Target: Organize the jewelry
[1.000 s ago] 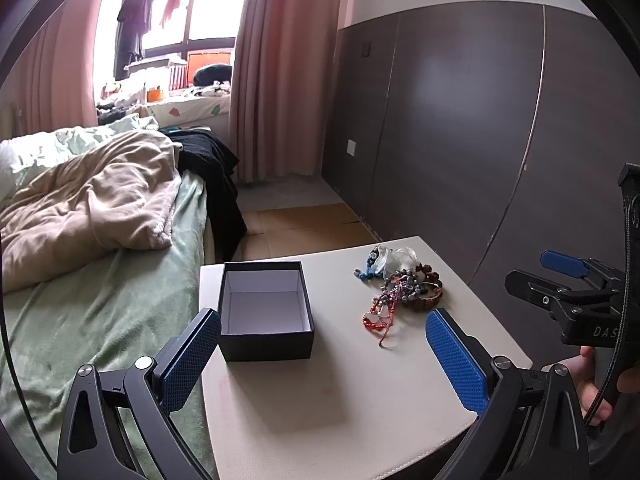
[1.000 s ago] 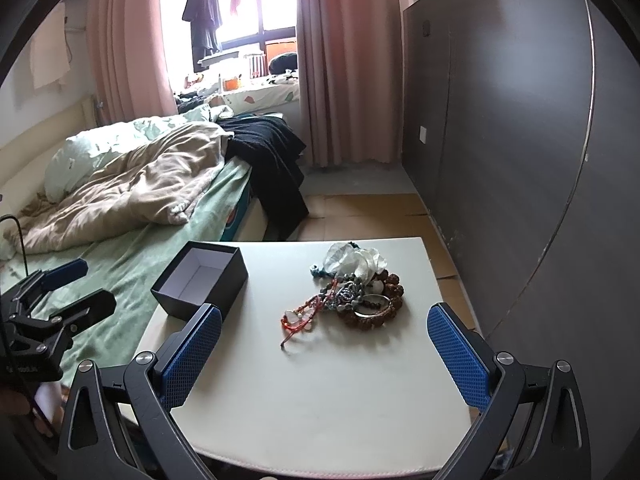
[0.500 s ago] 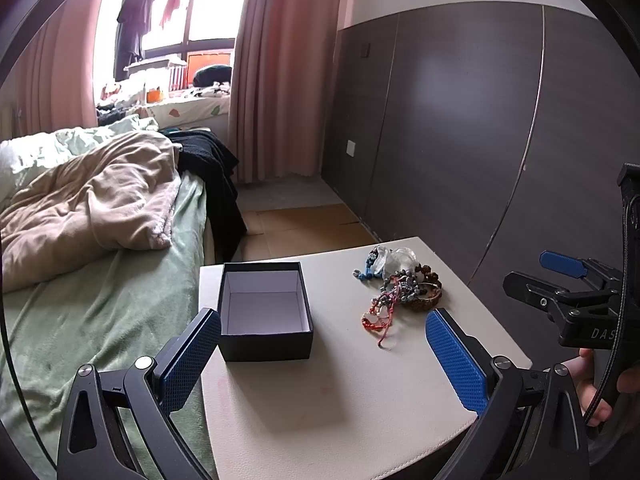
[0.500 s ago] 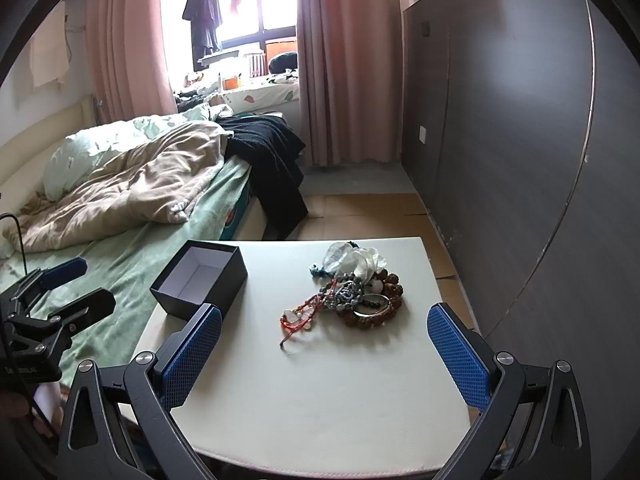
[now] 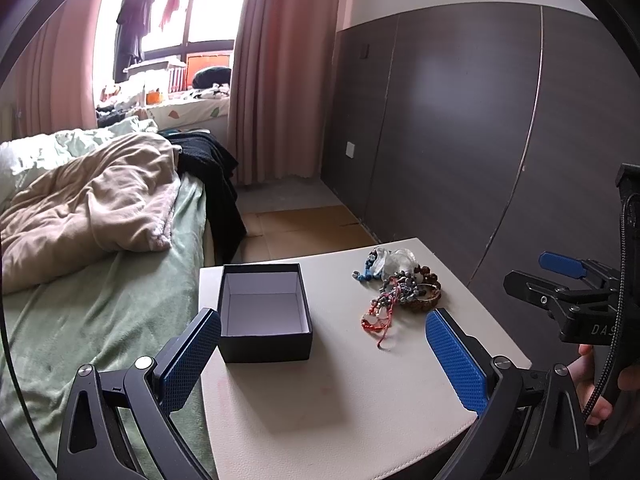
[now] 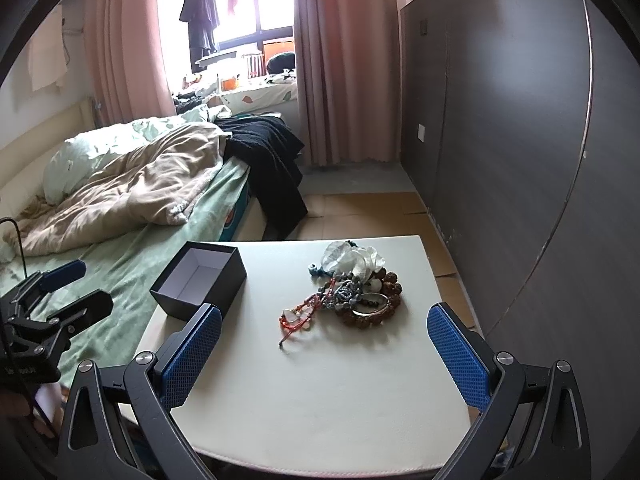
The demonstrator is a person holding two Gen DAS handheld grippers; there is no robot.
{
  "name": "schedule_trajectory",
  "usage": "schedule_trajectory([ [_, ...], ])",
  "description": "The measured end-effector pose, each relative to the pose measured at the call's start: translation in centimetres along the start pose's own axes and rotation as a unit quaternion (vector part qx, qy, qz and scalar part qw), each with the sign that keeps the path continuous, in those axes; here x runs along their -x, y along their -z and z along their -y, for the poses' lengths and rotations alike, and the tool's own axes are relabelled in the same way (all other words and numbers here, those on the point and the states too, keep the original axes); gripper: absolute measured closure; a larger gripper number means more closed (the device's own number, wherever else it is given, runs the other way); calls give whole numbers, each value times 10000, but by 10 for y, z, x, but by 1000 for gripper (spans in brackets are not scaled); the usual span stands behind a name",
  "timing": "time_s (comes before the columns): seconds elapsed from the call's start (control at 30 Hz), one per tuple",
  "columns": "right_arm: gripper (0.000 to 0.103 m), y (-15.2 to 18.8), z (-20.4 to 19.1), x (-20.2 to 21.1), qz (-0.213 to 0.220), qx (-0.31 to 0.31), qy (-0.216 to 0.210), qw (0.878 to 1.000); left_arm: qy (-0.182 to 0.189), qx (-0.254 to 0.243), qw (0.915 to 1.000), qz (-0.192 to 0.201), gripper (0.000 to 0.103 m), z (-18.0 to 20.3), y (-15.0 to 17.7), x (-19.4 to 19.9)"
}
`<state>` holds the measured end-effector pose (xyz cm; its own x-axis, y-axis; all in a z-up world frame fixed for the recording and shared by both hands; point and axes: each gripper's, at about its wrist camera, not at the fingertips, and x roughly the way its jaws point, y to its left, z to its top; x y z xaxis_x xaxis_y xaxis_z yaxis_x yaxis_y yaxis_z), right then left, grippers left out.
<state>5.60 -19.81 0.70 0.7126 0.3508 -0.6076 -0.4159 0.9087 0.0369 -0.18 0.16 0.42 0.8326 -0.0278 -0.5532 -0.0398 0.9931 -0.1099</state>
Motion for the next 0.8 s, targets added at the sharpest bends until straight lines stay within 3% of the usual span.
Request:
schedule_trajectory([
  [0.4, 0, 1, 0, 3, 6, -21, 85, 10000, -45, -25, 10000, 11, 1, 1, 2, 3],
  [0.8, 0, -2, 13, 3, 37, -561, -11, 9984, 69, 250, 9997, -5, 1, -2, 1, -6],
])
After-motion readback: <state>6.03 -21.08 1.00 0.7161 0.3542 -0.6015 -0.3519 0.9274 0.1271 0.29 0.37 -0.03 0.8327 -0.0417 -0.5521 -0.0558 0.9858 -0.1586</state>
